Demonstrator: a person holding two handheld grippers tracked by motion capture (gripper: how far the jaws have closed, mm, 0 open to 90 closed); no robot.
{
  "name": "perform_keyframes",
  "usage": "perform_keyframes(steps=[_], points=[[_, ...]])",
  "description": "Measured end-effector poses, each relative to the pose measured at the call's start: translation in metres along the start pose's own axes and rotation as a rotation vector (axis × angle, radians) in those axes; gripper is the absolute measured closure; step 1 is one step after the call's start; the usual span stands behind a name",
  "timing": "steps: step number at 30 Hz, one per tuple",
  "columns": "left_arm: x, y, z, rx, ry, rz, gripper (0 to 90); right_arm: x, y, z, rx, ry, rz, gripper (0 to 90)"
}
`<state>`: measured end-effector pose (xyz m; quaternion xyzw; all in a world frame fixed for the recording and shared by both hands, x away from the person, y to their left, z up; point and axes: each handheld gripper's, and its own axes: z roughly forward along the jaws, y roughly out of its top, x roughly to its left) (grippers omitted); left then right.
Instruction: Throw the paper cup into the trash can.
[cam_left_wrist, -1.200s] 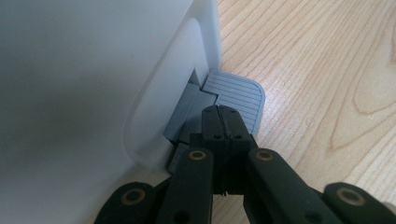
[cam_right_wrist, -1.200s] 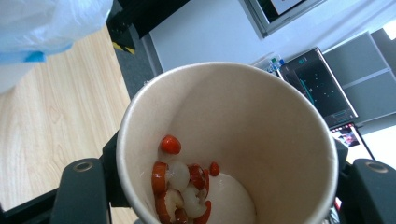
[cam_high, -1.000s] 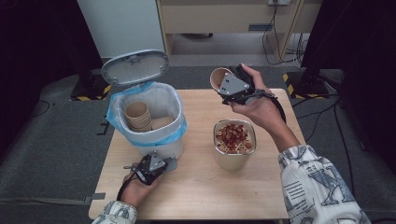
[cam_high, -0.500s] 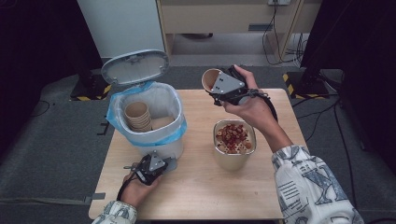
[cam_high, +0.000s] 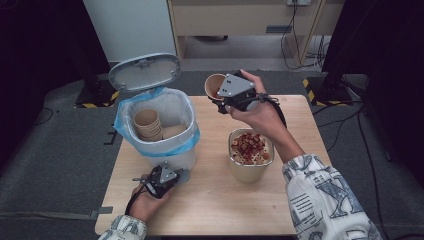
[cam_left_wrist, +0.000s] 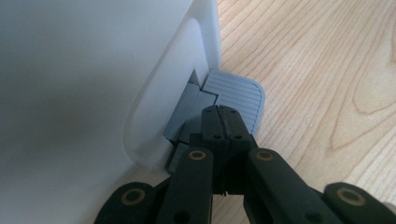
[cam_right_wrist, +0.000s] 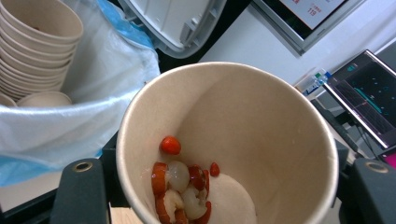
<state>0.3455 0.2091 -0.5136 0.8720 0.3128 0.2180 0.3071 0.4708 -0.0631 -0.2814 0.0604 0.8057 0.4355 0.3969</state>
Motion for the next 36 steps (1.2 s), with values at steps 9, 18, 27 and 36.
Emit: perform_keyframes(steps=[9, 18, 27, 36], points=[[0.000, 0.000, 0.000, -0.001, 0.000, 0.001, 89.3, 0.009, 0.017, 0.007, -0.022, 0.036, 0.012, 30.3], [0.000, 0.000, 0.000, -0.001, 0.000, 0.000, 89.3, 0.018, 0.031, 0.017, -0.042, 0.068, 0.016, 30.3], [0.000, 0.000, 0.000, -0.001, 0.000, 0.000, 89.3, 0.025, 0.041, 0.024, -0.064, 0.094, 0.025, 30.3], [0.000, 0.000, 0.000, -0.001, -0.001, -0.001, 89.2, 0.030, 0.048, 0.030, -0.087, 0.120, 0.049, 30.3]])
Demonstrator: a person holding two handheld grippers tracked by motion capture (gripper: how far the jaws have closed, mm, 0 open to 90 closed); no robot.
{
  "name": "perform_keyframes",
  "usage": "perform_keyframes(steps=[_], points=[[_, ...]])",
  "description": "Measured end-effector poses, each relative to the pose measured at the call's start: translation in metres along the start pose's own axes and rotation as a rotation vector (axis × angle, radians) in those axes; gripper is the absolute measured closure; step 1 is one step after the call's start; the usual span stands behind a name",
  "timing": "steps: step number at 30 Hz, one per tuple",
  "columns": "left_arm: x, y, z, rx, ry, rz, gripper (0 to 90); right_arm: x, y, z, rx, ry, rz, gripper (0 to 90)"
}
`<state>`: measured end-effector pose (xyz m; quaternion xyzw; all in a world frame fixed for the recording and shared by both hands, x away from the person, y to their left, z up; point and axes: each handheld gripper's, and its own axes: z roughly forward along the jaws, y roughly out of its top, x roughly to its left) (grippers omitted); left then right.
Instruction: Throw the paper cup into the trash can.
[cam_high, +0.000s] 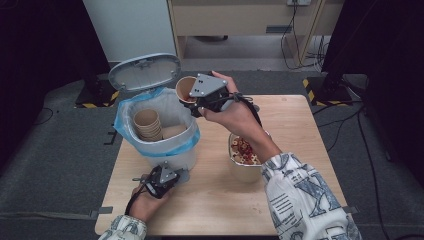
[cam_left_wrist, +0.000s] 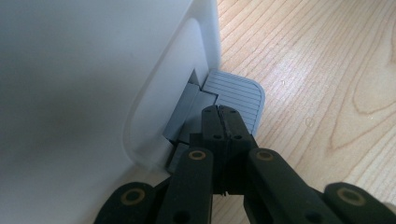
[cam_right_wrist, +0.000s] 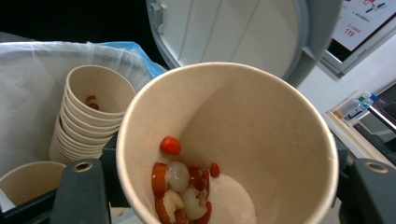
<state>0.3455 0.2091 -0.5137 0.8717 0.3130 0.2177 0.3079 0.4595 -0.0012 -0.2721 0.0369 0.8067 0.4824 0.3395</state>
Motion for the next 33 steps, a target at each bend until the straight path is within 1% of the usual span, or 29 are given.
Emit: perform_keyframes(steps=[2, 4, 6, 10, 13, 20, 30, 32, 33], points=[[0.000, 0.000, 0.000, 0.000, 0.000, 0.000, 89.3, 0.001, 0.001, 0.002, -0.002, 0.005, -0.001, 30.3], [0.000, 0.000, 0.000, 0.000, 0.000, 0.000, 89.2, 0.003, 0.001, 0.004, -0.009, 0.011, 0.015, 30.3], [0.000, 0.000, 0.000, 0.000, 0.000, 0.001, 89.2, 0.004, 0.002, 0.007, -0.019, 0.023, 0.027, 30.2], [0.000, 0.000, 0.000, -0.001, 0.000, -0.002, 89.2, 0.007, 0.006, 0.013, -0.028, 0.042, 0.032, 30.1], [0.000, 0.000, 0.000, -0.001, 0.000, -0.002, 89.2, 0.010, 0.009, 0.019, -0.036, 0.064, 0.046, 29.9], [0.000, 0.000, 0.000, -0.001, -0.001, -0.003, 89.2, 0.019, 0.011, 0.031, -0.034, 0.111, 0.058, 29.4], [0.000, 0.000, 0.000, -0.002, -0.001, -0.003, 89.2, 0.026, 0.012, 0.042, -0.024, 0.146, 0.071, 28.0], [0.000, 0.000, 0.000, -0.002, -0.002, -0.003, 89.2, 0.028, 0.011, 0.045, -0.014, 0.162, 0.085, 26.0], [0.000, 0.000, 0.000, -0.002, -0.002, -0.003, 89.2, 0.029, 0.011, 0.047, -0.012, 0.174, 0.102, 24.4]])
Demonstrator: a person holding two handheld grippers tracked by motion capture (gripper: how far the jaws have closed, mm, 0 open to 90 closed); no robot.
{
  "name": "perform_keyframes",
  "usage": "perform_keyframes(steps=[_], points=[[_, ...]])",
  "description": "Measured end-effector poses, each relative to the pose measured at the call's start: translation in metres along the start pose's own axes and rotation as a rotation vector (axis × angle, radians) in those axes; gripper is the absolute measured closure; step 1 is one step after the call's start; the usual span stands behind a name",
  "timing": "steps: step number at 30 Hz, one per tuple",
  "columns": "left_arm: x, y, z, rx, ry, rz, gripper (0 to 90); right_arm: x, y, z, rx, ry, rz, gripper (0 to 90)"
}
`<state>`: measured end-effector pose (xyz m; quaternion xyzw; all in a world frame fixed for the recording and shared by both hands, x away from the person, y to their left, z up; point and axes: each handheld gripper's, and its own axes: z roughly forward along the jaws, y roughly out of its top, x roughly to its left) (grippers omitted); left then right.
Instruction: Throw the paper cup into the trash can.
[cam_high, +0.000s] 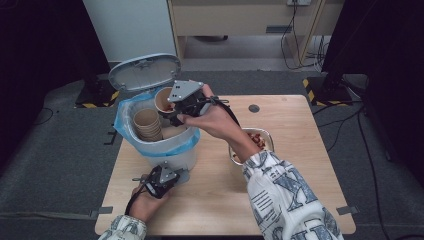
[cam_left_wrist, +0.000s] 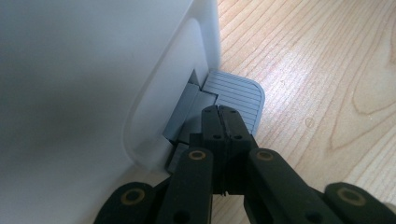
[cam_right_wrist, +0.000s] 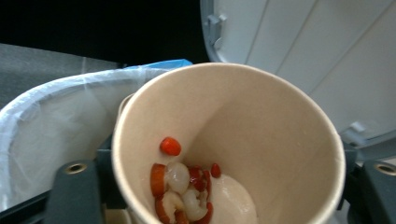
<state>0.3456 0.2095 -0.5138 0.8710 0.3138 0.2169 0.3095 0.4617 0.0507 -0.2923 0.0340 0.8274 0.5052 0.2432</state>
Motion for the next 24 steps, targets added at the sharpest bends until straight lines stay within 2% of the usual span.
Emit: perform_keyframes(steps=[2, 5, 10, 24], points=[[0.0000, 0.0000, 0.0000, 0.000, -0.001, 0.000, 89.2, 0.0006, -0.0006, 0.0016, 0.001, 0.017, 0.030, 17.9], [0.0000, -0.0001, -0.0001, 0.000, 0.000, 0.001, 89.2, 0.0004, 0.0001, 0.0004, -0.009, 0.015, 0.051, 15.5], [0.0001, 0.0000, -0.0001, 0.000, -0.001, 0.000, 89.1, -0.0036, -0.0003, -0.0028, -0.004, -0.003, 0.081, 16.0], [0.0001, -0.0002, -0.0001, -0.001, -0.002, -0.002, 89.0, -0.0082, -0.0057, -0.0083, 0.026, -0.016, 0.121, 14.4]])
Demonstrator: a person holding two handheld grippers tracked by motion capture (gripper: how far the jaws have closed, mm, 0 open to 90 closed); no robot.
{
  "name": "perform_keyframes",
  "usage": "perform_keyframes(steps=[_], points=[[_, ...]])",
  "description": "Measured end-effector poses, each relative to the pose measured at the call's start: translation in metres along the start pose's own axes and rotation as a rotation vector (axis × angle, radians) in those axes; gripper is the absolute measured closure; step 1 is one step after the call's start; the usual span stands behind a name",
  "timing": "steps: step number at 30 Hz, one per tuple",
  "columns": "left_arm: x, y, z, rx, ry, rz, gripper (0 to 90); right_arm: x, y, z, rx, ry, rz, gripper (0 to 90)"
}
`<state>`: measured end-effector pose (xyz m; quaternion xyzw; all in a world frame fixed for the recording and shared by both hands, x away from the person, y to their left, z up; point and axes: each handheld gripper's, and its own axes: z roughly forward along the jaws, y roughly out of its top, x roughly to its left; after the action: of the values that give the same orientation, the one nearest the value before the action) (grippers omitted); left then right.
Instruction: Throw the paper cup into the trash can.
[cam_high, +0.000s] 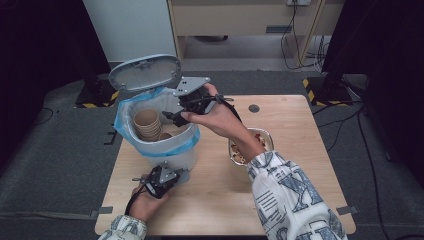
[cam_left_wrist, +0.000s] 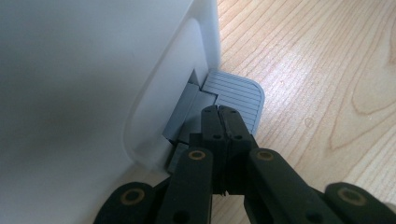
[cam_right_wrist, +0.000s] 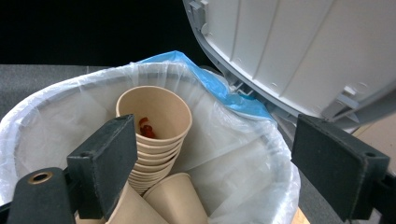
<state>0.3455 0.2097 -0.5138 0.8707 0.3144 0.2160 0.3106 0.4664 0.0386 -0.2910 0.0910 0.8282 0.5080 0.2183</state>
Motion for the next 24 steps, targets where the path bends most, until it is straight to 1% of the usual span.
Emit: perform_keyframes(steps=[15, 24], points=[[0.000, 0.000, 0.000, 0.000, -0.001, 0.000, 89.0, -0.008, -0.009, -0.010, 0.017, -0.026, 0.036, 12.7], [0.000, 0.000, 0.000, 0.000, 0.000, 0.000, 89.0, -0.017, -0.018, -0.021, 0.024, -0.049, 0.053, 12.4]])
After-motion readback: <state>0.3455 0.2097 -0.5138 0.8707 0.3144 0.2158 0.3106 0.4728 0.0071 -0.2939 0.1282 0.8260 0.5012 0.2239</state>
